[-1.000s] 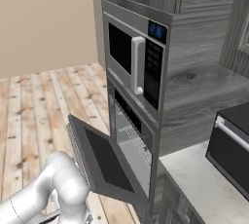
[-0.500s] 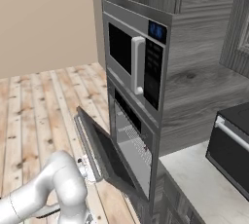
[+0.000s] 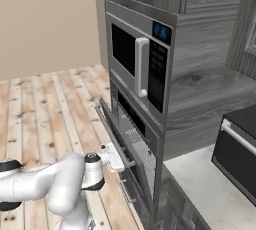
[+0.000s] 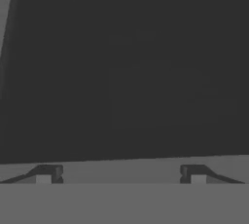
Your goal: Place the fish on the bottom rack of the oven, and slide the tray back inside. Close the oven door.
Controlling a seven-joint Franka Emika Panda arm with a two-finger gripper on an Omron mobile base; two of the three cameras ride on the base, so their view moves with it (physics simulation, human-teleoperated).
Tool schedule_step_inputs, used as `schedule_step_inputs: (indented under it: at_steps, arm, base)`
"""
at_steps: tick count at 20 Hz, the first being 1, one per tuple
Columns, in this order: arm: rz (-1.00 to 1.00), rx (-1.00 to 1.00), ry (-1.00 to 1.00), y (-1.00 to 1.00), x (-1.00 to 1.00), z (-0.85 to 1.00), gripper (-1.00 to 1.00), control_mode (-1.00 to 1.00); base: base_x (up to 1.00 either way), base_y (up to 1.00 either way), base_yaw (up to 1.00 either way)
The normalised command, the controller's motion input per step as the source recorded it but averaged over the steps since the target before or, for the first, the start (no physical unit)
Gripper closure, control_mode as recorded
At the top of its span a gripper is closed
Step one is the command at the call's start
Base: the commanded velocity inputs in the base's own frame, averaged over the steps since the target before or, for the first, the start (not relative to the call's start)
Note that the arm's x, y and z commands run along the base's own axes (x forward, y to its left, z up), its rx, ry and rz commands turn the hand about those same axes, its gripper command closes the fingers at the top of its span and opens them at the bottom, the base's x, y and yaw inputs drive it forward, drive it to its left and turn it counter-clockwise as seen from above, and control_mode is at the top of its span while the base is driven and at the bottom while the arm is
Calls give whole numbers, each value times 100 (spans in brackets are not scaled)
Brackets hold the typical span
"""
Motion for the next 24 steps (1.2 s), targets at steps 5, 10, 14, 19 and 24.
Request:
schedule_step_inputs:
  at_steps: [5,10,14,19,24]
  arm:
    - [-13,0,10,-100,100,5,-100,-100]
    - [-9,0,19,-100,91,-3,-100,-100]
    - [-4,3,4,-67,4,-10,-100,-100]
    - [-1,0,0,-26,0,0,-100,-100]
    - [0,0,0,0,0,0,-100,-100]
  base:
    - [0,0,0]
    - [0,0,0]
    - [0,0,0]
    - [0,0,0]
    - [0,0,0]
